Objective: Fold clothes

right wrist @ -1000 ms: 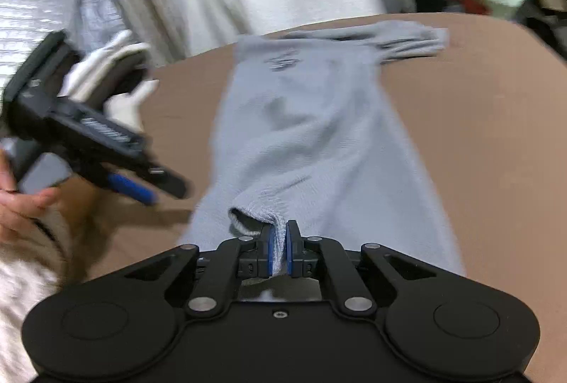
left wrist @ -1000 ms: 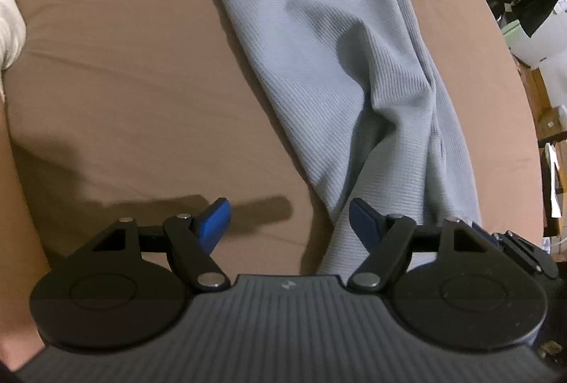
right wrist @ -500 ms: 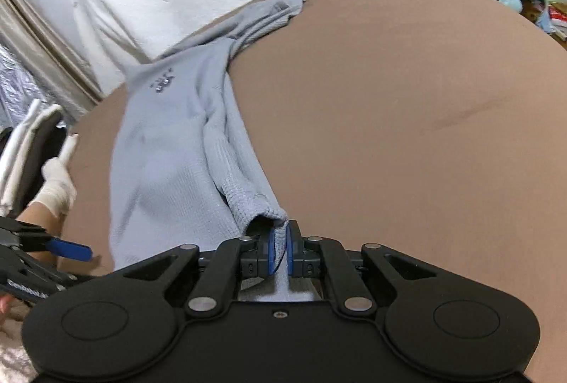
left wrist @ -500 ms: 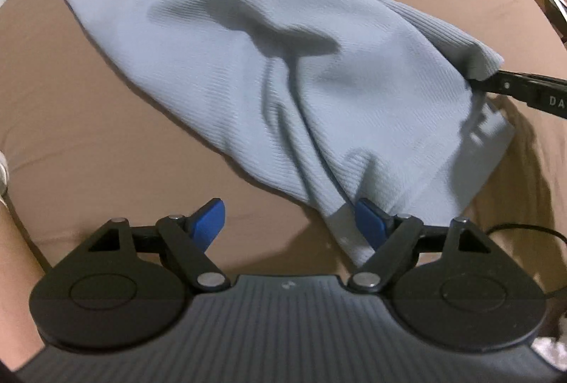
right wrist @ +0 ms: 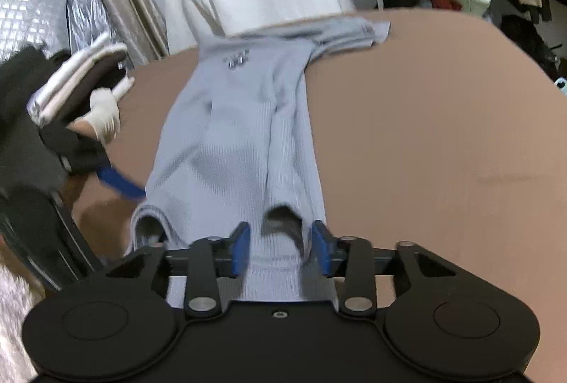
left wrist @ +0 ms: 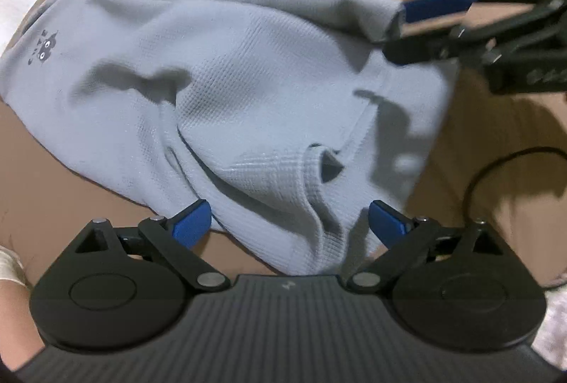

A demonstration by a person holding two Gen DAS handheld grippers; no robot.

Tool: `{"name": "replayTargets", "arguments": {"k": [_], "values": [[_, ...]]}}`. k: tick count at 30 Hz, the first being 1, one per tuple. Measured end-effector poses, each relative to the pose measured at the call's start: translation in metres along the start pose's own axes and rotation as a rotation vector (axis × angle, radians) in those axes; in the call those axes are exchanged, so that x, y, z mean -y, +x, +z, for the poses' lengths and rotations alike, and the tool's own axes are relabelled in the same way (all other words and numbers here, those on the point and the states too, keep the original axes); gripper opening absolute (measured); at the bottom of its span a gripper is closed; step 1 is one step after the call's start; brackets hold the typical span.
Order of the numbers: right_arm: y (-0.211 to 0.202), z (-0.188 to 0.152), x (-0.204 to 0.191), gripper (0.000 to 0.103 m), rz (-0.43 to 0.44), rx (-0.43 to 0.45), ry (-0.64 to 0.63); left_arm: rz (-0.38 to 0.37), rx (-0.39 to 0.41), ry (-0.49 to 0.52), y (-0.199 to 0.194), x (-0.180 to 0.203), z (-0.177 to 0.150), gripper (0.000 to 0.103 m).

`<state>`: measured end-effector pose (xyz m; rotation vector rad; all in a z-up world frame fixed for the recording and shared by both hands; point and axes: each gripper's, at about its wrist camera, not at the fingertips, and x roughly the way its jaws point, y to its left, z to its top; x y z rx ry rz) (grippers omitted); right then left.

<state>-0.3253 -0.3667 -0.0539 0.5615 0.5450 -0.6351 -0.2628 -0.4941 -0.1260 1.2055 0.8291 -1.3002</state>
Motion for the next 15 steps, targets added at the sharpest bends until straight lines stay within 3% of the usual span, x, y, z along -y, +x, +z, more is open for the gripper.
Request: {"name": "replayTargets", "arguments": {"k": [2, 4, 5, 6, 10, 12, 15], "values": [[0.008, 0.002, 0.006, 0.047, 0.018, -0.001, 0.016, 0.106, -0.001, -0.02, 0.008, -0.007, 0.004, 0.091], [0.02, 0.005, 0.01, 0.046, 0.027, -0.008, 0.014, 0.106, 0.001, -0.069, 0.012, -0.018, 0.006, 0.054], [0.024, 0.007, 0.011, 0.032, 0.023, -0.015, 0.017, 0.078, 0.006, -0.091, 0.011, -0.023, 0.007, 0.022], [0.026, 0.008, 0.012, 0.015, 0.023, -0.027, 0.032, 0.067, 0.016, -0.099, 0.008, -0.026, 0.008, 0.018], [0.003, 0.017, 0.017, 0.012, 0.062, 0.02, 0.153, 0.155, 0.117, -0.076, -0.031, -0.021, 0.002, 0.014], [-0.016, 0.018, 0.025, 0.011, 0.141, 0.042, 0.25, 0.188, 0.194, -0.088, -0.064, -0.023, -0.013, 0.013], [-0.027, 0.01, 0.042, 0.01, 0.218, 0.001, 0.387, 0.27, 0.236, -0.089, -0.092, -0.023, -0.039, 0.013]]}}
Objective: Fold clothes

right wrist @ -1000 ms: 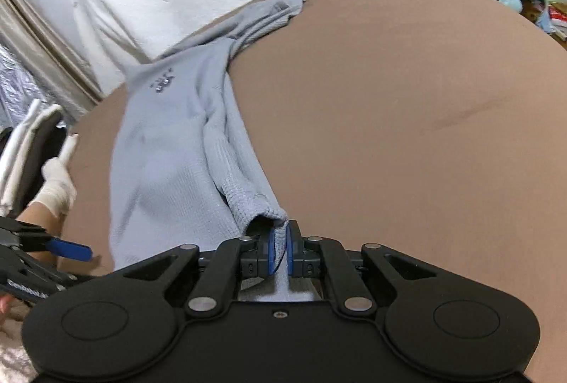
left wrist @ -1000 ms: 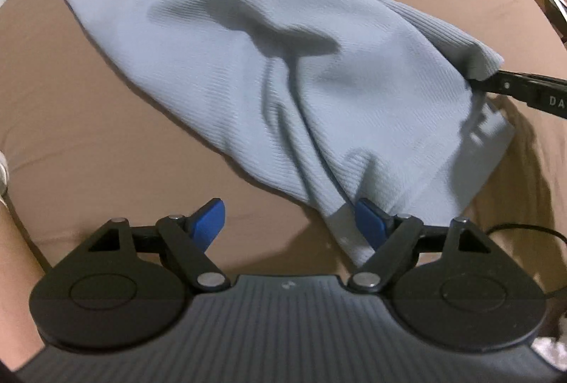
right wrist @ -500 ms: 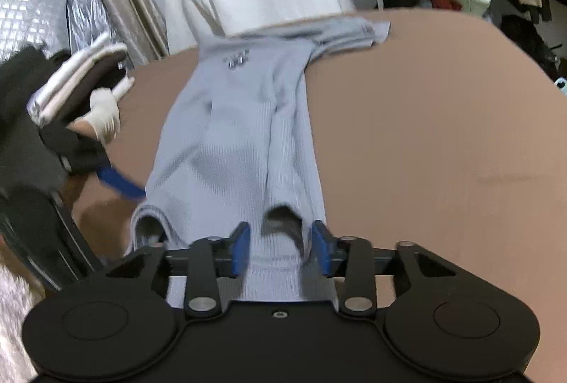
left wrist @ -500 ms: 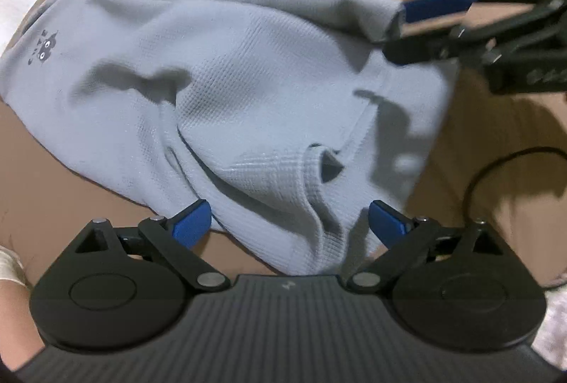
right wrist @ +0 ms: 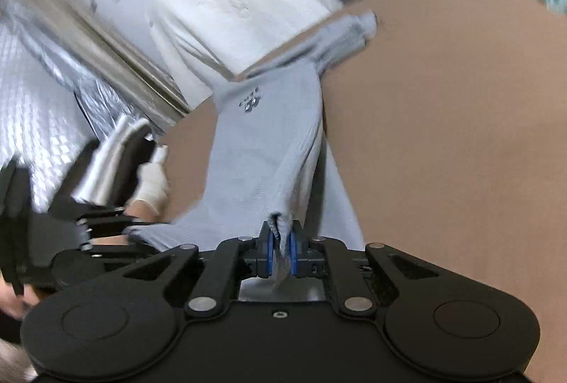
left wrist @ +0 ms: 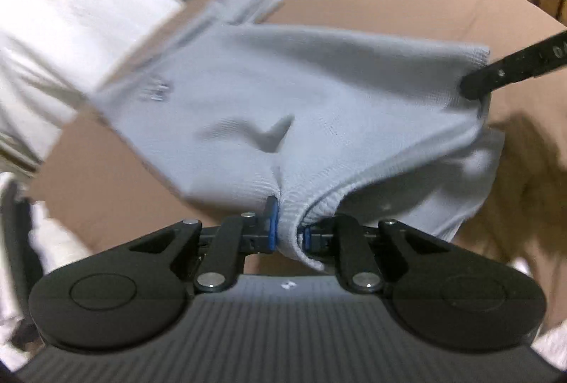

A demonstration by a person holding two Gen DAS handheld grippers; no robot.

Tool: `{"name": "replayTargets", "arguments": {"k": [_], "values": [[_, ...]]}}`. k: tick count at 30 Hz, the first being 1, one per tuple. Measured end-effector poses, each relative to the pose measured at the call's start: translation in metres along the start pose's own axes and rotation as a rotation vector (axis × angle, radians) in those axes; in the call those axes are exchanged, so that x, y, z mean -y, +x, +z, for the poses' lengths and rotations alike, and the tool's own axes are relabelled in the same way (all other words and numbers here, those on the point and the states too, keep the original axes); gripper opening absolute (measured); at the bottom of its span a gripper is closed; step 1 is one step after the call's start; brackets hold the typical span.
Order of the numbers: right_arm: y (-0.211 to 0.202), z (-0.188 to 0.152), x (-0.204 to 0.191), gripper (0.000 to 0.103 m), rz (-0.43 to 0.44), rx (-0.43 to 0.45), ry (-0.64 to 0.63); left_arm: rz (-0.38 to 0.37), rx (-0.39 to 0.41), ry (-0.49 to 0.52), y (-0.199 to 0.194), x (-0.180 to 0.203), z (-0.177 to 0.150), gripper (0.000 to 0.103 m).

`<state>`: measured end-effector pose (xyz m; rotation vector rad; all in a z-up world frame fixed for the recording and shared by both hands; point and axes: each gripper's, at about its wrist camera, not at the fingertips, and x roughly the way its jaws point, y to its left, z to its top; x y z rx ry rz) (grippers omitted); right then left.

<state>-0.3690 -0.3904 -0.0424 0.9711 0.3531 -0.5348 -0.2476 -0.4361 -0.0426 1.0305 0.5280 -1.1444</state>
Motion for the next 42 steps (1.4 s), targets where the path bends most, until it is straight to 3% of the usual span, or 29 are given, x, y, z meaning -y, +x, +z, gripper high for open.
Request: {"name": "replayTargets", "arguments": {"k": [2, 6, 10, 13, 18, 23, 25, 27, 29, 31, 35, 39, 42], "values": [[0.002, -0.009, 0.012, 0.01, -0.042, -0.024, 0.036, -0.018, -0.006, 0.013, -0.009, 0.002, -0.004, 0.011], [0.02, -0.022, 0.011, 0.011, -0.177, -0.057, -0.009, -0.061, -0.049, 0.085, -0.01, 0.018, -0.007, 0.009], [0.014, -0.026, -0.004, 0.01, -0.253, -0.01, -0.076, -0.11, -0.081, 0.116, 0.003, 0.029, -0.017, 0.005], [-0.006, -0.027, -0.019, 0.009, -0.309, 0.054, -0.157, -0.131, -0.026, 0.168, -0.001, 0.032, -0.028, 0.005], [-0.002, -0.032, -0.024, 0.009, -0.338, -0.039, -0.223, -0.072, 0.009, 0.194, -0.009, 0.035, -0.041, 0.005], [0.014, -0.042, -0.027, 0.009, -0.328, -0.122, -0.259, -0.059, -0.066, 0.189, -0.015, 0.034, -0.055, 0.006], [0.016, -0.041, -0.03, 0.012, -0.359, -0.129, -0.27, -0.055, -0.122, 0.182, -0.01, 0.033, -0.057, 0.014], [0.018, -0.04, -0.028, 0.024, -0.408, -0.129, -0.249, -0.059, -0.172, 0.168, -0.005, 0.032, -0.057, 0.038], [0.014, -0.04, -0.024, 0.024, -0.413, -0.124, -0.219, -0.091, -0.159, 0.141, -0.01, 0.027, -0.056, 0.047], [0.006, -0.046, -0.021, 0.024, -0.388, -0.118, -0.191, -0.167, -0.12, 0.069, -0.021, 0.014, -0.057, 0.054], [-0.001, -0.049, -0.013, 0.024, -0.334, -0.106, -0.151, -0.289, -0.074, -0.171, -0.033, -0.027, -0.049, 0.066], [-0.001, -0.054, -0.007, 0.025, -0.237, -0.138, -0.133, -0.282, -0.144, -0.322, -0.003, -0.06, -0.017, 0.071], [0.009, -0.064, -0.018, 0.023, -0.277, -0.135, -0.224, -0.304, -0.204, -0.346, 0.043, -0.068, 0.016, 0.071]]}}
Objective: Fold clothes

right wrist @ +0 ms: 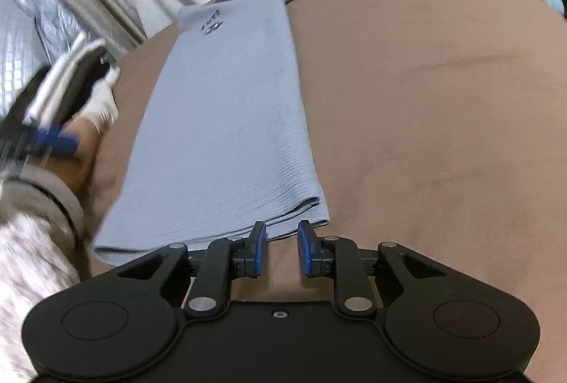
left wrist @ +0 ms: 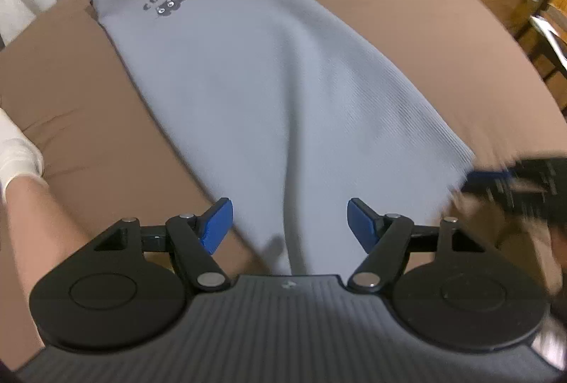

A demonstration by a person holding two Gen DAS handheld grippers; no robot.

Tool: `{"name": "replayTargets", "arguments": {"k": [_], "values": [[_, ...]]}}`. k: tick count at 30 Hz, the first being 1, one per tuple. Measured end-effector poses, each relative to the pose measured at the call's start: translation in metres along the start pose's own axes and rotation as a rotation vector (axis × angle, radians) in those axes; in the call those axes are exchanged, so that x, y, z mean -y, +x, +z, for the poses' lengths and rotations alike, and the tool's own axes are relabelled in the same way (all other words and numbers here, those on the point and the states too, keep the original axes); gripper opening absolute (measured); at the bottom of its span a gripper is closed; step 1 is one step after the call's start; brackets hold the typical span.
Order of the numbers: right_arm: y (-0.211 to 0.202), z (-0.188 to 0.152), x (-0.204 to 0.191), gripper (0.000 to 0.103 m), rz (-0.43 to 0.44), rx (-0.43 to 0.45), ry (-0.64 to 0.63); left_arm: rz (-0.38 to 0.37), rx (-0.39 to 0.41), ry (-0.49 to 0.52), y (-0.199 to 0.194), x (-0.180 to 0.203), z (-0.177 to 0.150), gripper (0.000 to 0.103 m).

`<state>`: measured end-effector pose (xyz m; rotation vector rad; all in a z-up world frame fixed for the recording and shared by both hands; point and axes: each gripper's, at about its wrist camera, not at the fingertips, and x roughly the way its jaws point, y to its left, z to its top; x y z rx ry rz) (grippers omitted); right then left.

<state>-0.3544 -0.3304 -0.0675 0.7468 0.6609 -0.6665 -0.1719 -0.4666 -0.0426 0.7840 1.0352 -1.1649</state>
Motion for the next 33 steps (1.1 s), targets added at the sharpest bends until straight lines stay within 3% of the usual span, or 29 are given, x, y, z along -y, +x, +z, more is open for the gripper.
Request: {"name": "replayTargets", "arguments": {"k": [2, 5, 7, 9, 11, 15, 19, 23, 30, 33], "values": [[0.004, -0.003, -0.013, 0.02, -0.108, 0.044, -0.104, -0.018, -0.028, -0.003, 0.025, 0.002, 0.016, 0.071], [0.005, -0.006, -0.023, 0.02, -0.219, 0.109, -0.238, -0.018, -0.049, 0.026, 0.061, 0.013, 0.012, 0.071], [0.002, -0.005, -0.021, 0.02, -0.204, 0.13, -0.269, 0.04, -0.114, 0.05, 0.088, 0.016, -0.01, 0.071], [-0.001, -0.007, -0.022, 0.003, -0.178, 0.162, -0.317, 0.061, -0.107, 0.085, 0.088, 0.022, -0.025, 0.071], [-0.007, -0.006, -0.022, 0.003, -0.169, 0.194, -0.334, 0.036, -0.114, 0.096, 0.083, 0.022, -0.031, 0.072], [-0.029, 0.0, -0.011, 0.002, -0.136, 0.223, -0.295, -0.013, -0.146, 0.02, 0.079, 0.013, -0.028, 0.072], [-0.035, -0.003, -0.006, 0.002, -0.115, 0.174, -0.32, 0.026, -0.153, 0.113, 0.084, 0.034, -0.031, 0.08], [0.002, -0.001, -0.006, 0.002, -0.204, 0.07, -0.359, 0.076, -0.143, 0.175, 0.085, 0.051, -0.032, 0.089], [-0.022, -0.007, -0.012, 0.002, -0.201, 0.101, -0.406, 0.17, -0.123, 0.257, 0.081, 0.072, -0.039, 0.091], [-0.016, -0.01, -0.016, 0.0, -0.244, 0.061, -0.458, 0.158, -0.13, 0.242, 0.081, 0.071, -0.041, 0.092]]}}
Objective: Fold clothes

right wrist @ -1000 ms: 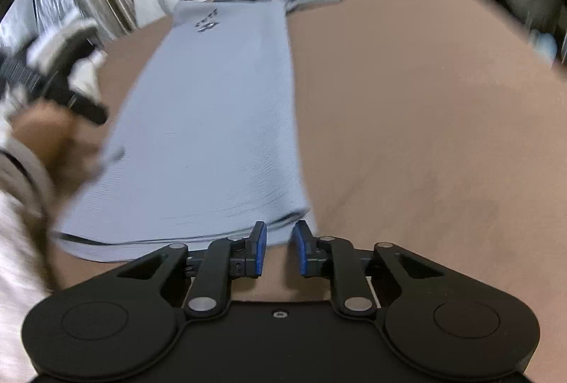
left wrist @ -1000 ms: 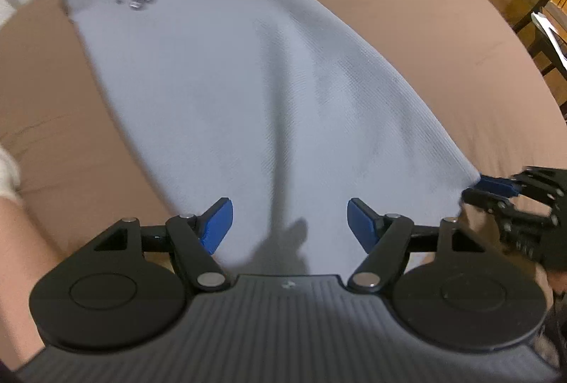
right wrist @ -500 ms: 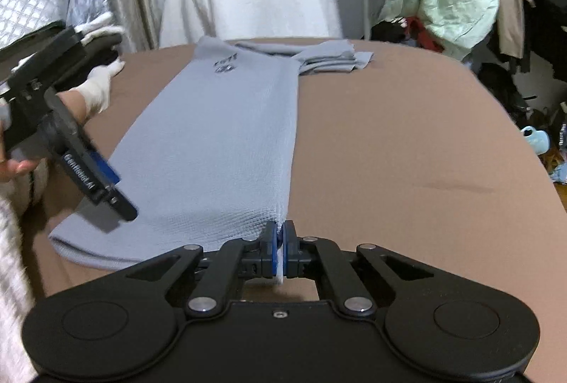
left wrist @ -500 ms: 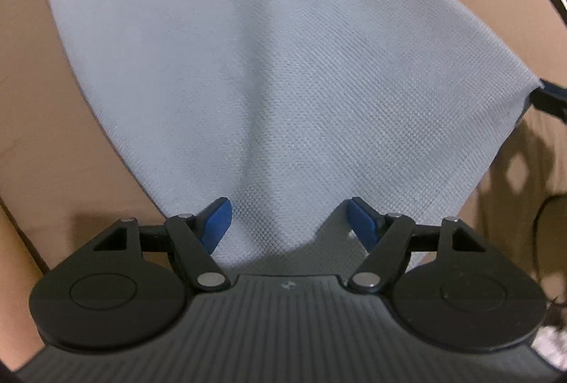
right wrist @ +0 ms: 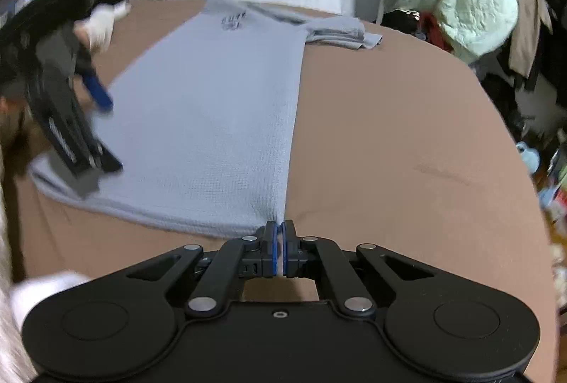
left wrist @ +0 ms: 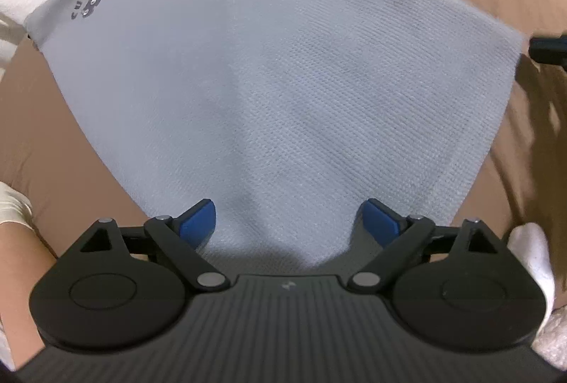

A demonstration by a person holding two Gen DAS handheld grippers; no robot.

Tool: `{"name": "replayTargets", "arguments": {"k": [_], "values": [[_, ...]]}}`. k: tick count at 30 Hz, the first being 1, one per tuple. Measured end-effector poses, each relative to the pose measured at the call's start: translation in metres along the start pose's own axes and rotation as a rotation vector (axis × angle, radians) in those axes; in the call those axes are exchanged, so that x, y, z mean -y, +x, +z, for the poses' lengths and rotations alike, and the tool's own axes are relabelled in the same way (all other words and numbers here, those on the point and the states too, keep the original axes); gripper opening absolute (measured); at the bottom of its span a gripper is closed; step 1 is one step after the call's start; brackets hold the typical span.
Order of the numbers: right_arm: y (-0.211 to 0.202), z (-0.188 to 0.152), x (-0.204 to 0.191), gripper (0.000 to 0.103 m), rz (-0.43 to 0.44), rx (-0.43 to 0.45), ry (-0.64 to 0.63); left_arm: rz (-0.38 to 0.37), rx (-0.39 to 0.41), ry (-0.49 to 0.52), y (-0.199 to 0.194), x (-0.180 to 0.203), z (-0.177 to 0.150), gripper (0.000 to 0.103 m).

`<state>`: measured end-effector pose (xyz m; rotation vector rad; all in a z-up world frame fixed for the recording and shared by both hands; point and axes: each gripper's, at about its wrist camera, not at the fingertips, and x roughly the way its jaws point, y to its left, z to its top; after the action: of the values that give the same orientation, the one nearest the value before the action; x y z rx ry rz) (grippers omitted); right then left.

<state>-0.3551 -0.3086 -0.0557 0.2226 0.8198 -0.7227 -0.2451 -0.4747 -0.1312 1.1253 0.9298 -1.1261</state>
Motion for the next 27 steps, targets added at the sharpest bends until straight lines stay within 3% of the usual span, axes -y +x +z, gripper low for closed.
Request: {"name": "replayTargets", "arguments": {"k": [3, 7, 10, 11, 12, 13, 15, 16, 17, 22, 24, 27], "values": [[0.007, -0.006, 0.007, 0.002, 0.033, -0.023, 0.078, -0.03, 0.002, -0.074, 0.0, -0.012, -0.004, 0.092], [0.007, 0.0, 0.041, 0.01, 0.166, 0.024, 0.362, -0.043, 0.041, -0.165, -0.009, -0.026, -0.011, 0.092], [0.014, 0.0, 0.06, 0.014, 0.248, 0.025, 0.505, -0.042, 0.044, -0.22, -0.014, -0.032, -0.012, 0.092], [0.017, 0.0, 0.062, 0.019, 0.267, 0.024, 0.521, -0.04, 0.048, -0.225, -0.014, -0.035, -0.01, 0.092], [0.022, 0.0, 0.062, 0.034, 0.279, 0.017, 0.533, -0.036, 0.052, -0.225, -0.014, -0.037, -0.007, 0.092], [0.027, 0.0, 0.062, 0.04, 0.288, 0.01, 0.547, -0.032, 0.057, -0.226, -0.013, -0.04, -0.005, 0.092], [0.035, -0.001, 0.058, 0.04, 0.298, 0.007, 0.558, -0.025, 0.067, -0.227, -0.013, -0.046, 0.001, 0.092], [0.032, 0.0, 0.05, 0.036, 0.287, 0.031, 0.521, -0.016, 0.071, -0.222, -0.013, -0.045, 0.003, 0.092], [0.03, 0.0, 0.043, 0.011, 0.276, 0.054, 0.484, -0.011, 0.079, -0.218, -0.017, -0.041, 0.003, 0.092], [0.01, 0.019, -0.012, 0.009, 0.151, 0.194, 0.175, -0.076, 0.153, -0.241, -0.029, -0.042, 0.012, 0.092], [0.001, 0.023, -0.044, 0.009, 0.098, 0.241, -0.027, -0.098, 0.17, -0.257, -0.031, -0.044, 0.014, 0.092], [0.005, 0.025, -0.072, 0.009, 0.164, 0.187, -0.181, -0.15, 0.166, -0.298, -0.024, -0.05, 0.025, 0.092]]}}
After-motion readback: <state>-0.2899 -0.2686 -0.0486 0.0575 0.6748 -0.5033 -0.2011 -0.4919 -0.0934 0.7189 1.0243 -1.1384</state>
